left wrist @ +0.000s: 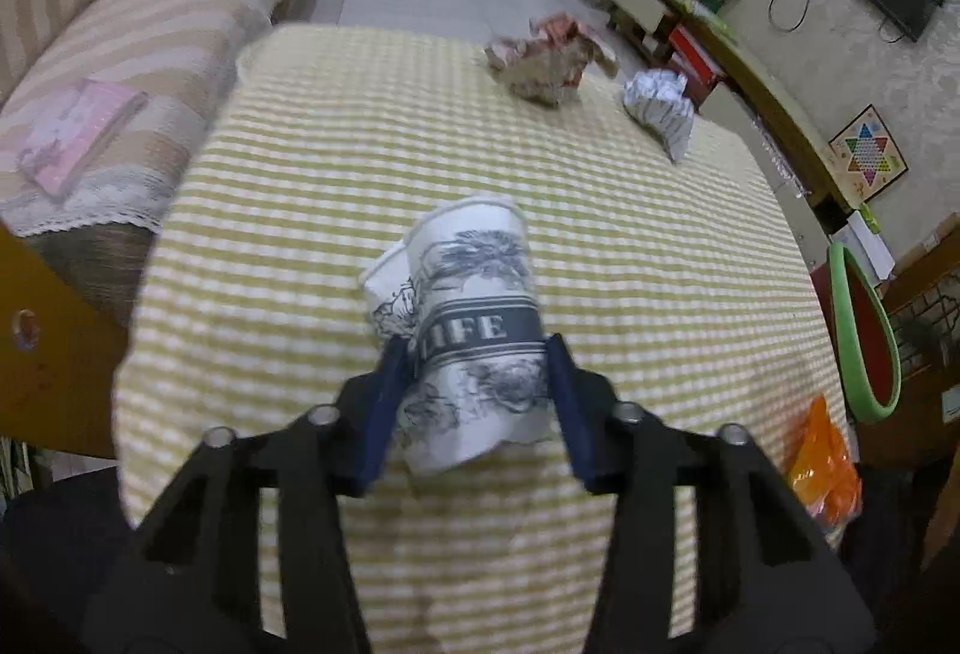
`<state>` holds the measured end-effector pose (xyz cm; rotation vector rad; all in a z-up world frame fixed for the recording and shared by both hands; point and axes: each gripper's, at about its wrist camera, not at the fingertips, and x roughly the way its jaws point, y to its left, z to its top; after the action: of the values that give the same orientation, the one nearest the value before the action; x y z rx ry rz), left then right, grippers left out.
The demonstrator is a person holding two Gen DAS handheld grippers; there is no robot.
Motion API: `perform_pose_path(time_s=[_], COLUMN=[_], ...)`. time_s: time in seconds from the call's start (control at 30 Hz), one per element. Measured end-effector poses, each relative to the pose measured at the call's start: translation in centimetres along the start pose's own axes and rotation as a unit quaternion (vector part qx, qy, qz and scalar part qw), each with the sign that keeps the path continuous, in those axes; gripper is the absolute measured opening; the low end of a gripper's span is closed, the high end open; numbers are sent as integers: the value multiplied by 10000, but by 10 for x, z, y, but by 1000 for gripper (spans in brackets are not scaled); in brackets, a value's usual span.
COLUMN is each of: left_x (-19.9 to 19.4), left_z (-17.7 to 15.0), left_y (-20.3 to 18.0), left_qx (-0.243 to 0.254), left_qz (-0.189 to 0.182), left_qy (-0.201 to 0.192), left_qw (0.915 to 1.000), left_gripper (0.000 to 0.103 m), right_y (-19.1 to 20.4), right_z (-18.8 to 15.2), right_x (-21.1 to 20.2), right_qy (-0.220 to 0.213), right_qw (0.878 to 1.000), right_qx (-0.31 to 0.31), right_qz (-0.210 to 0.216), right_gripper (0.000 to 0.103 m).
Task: Collect trash
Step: 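Grasp the white LIFE paper cup with the left tool, then grasp the crumpled brown-red paper with the right tool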
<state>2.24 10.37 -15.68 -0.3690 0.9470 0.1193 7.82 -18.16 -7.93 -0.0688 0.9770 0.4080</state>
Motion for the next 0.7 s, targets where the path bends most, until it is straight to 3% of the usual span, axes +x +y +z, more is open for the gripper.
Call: perform_pose_path(time_s=[0.3,0.4,0.7], left_x=[-10,-8,5], left_z=[-12,-13,-13], left_y=[6,11,26], left_qx=[159,61,-380], left_qz=[-13,-36,-384], left_qy=[-310,-293,-80], left_qw=[9994,9995,9985], left_gripper=[41,41,56], right_y=[80,104,141], right_z=[78,103,158], right_x=[79,110,201], right_qy=[31,109,604], right_qw=[9965,9956,9956], right_qx=[-650,-785,-687], right_qz=[527,497,215], right_gripper=[63,73,73])
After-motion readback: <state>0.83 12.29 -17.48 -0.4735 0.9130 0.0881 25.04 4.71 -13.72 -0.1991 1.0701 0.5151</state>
